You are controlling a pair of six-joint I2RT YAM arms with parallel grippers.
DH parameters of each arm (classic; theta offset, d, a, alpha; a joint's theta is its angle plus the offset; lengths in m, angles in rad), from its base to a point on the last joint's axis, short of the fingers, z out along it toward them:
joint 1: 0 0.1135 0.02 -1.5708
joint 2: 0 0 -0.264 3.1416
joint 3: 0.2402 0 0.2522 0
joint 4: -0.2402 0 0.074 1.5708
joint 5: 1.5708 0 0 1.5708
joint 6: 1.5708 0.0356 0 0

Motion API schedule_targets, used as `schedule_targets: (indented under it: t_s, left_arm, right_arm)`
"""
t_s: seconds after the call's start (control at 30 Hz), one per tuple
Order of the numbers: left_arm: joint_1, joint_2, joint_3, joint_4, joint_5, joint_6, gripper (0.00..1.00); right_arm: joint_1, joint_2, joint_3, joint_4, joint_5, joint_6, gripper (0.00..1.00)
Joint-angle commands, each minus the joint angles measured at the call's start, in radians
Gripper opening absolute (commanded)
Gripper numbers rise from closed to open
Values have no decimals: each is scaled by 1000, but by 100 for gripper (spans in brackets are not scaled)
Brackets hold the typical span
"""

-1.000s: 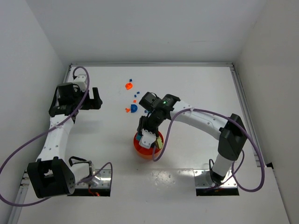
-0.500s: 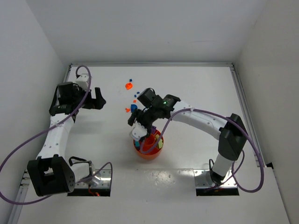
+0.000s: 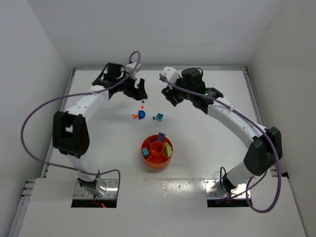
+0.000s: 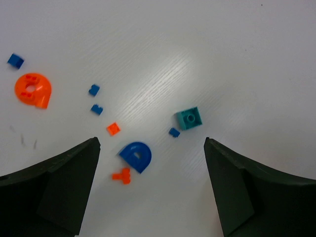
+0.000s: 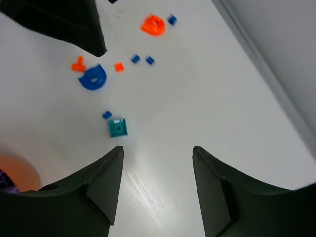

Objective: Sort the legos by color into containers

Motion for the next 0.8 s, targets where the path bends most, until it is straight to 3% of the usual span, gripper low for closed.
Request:
schedule_targets:
  t_s: [0.0, 0.1, 0.3, 0.43, 0.77]
  left_arm:
    - [-88, 120, 151, -37, -66, -18, 92]
    - [-145, 209, 221, -50, -109, -58, 85]
    - [-235, 271, 230, -50, -298, -153, 85]
    - [-287, 311, 266, -90, -367, -201, 85]
    - [-375, 338, 218, -113, -429, -210, 87]
  right_arm:
    - [-81, -18, -15, -60, 95, 298, 59]
    - [-139, -61, -53, -105, 95, 363, 60]
    - [-289, -120, -168, -105, 80, 460, 68]
    - [-379, -74, -155, -114, 48, 527, 71]
    - [-461, 51, -30, -142, -118, 583, 71]
